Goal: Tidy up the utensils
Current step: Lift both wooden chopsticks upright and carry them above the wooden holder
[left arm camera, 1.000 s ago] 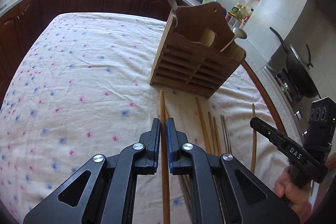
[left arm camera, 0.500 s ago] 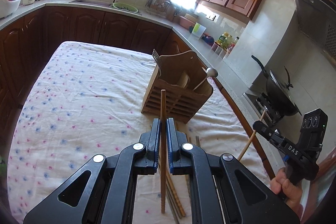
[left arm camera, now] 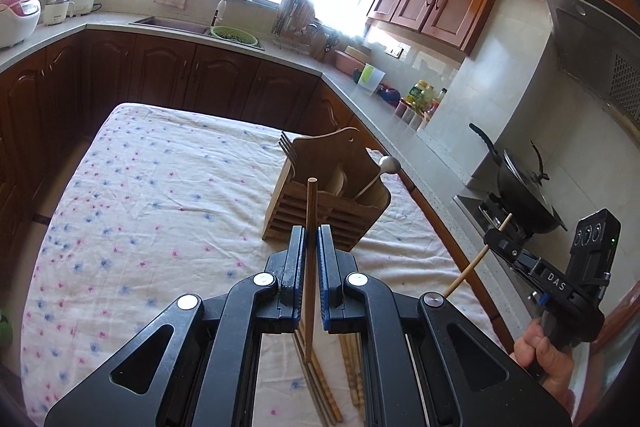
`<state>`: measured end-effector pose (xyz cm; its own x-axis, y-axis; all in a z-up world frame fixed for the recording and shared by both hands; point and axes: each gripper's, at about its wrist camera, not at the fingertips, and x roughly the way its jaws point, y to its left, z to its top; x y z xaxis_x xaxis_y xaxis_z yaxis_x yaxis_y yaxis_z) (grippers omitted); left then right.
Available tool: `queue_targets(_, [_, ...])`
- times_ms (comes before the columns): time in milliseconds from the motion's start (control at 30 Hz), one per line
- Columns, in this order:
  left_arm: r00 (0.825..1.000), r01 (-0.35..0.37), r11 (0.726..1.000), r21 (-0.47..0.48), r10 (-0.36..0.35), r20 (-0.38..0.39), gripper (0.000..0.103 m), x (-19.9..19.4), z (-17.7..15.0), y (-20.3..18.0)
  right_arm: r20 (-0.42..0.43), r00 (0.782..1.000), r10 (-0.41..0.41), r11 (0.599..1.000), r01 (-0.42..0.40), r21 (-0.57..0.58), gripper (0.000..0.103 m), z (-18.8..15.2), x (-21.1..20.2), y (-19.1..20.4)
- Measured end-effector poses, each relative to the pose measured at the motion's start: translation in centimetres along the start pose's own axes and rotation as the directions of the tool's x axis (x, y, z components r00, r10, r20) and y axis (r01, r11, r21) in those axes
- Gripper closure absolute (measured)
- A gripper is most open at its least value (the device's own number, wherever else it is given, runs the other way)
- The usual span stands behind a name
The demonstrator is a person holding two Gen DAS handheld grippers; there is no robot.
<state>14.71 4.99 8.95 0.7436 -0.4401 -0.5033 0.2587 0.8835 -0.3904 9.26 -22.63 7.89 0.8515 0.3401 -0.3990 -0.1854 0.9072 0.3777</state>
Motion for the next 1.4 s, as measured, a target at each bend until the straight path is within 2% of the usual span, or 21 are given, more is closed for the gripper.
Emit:
queue_targets(500, [0.998,0.013,0.999,0.035,-0.016,0.061,0.098,0.3,2.8,-1.6,0.063,0.998,-0.004,1.0,0.005,-0.015,0.098,2.5,0.1,-0.3])
queue_targets(800, [0.994,0.029,0.999,0.04,-0.033,0.1,0.098,1.0,5.5,-2.5,0.137,0.991,-0.013,0.999,0.017,-0.028,0.097,5.7,0.7,-0.5])
queue_targets(1000, [0.984,0.025,0.998,0.063,-0.036,0.173,0.098,1.6,8.9,-3.2,0.211,0.977,-0.008,0.999,0.016,-0.038,0.098,9.0,1.7,-0.2])
queue_targets(1167, [0.969,0.029,0.998,0.055,-0.042,0.242,0.098,2.5,12.0,-3.1,0.28,0.96,-0.012,0.999,0.024,-0.04,0.098,11.4,3.0,0.2])
queue_targets(1300, [0.96,0.023,1.0,0.021,-0.028,0.28,0.098,4.1,13.8,-2.2,0.306,0.952,-0.026,0.998,0.042,-0.046,0.098,12.2,4.8,0.2])
queue_targets(1400, [0.96,0.01,1.0,-0.009,-0.007,0.281,0.098,5.8,14.1,-1.2,0.301,0.952,-0.045,0.997,0.064,-0.051,0.097,11.9,6.6,0.1])
